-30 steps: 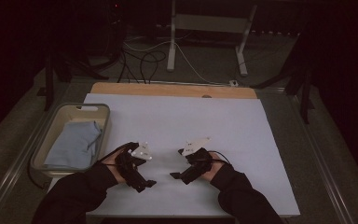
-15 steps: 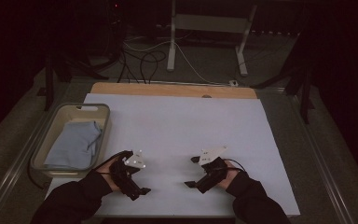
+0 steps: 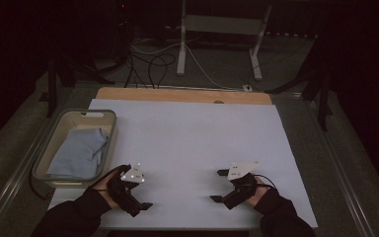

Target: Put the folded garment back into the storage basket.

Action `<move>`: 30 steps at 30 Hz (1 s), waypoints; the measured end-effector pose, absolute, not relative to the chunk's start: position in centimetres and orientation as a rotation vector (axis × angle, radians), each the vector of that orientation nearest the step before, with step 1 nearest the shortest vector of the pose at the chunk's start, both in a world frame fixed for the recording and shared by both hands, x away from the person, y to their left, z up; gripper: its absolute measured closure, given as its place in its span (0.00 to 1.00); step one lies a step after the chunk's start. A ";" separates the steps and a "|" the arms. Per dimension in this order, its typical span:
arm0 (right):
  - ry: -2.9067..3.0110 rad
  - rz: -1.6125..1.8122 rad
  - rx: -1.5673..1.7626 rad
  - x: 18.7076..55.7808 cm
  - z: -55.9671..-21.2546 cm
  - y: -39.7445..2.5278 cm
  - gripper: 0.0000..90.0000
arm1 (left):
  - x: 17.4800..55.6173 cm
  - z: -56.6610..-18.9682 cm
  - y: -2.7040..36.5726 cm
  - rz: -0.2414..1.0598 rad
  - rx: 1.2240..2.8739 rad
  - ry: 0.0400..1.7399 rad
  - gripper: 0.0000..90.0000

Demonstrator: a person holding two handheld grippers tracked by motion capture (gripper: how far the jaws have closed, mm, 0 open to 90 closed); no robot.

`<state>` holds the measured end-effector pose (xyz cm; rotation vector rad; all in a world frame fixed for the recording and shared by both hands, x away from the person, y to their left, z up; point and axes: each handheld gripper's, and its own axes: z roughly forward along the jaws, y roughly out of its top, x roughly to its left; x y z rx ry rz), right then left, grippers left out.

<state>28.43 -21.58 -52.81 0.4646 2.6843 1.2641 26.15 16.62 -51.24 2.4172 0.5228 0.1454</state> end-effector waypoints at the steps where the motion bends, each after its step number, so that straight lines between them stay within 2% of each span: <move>1: 2.676 1.262 0.481 28.3 -52.8 -22.2 0.10 | 26.0 -51.3 16.9 0.159 2.412 0.524 0.00; 25: 2.583 1.274 0.637 26.9 -53.0 -28.8 0.10 | 25.4 -52.4 18.6 0.193 2.387 0.552 0.00; 30: 2.578 1.274 0.639 26.9 -53.1 -29.0 0.10 | 25.4 -52.6 18.6 0.190 2.383 0.552 0.00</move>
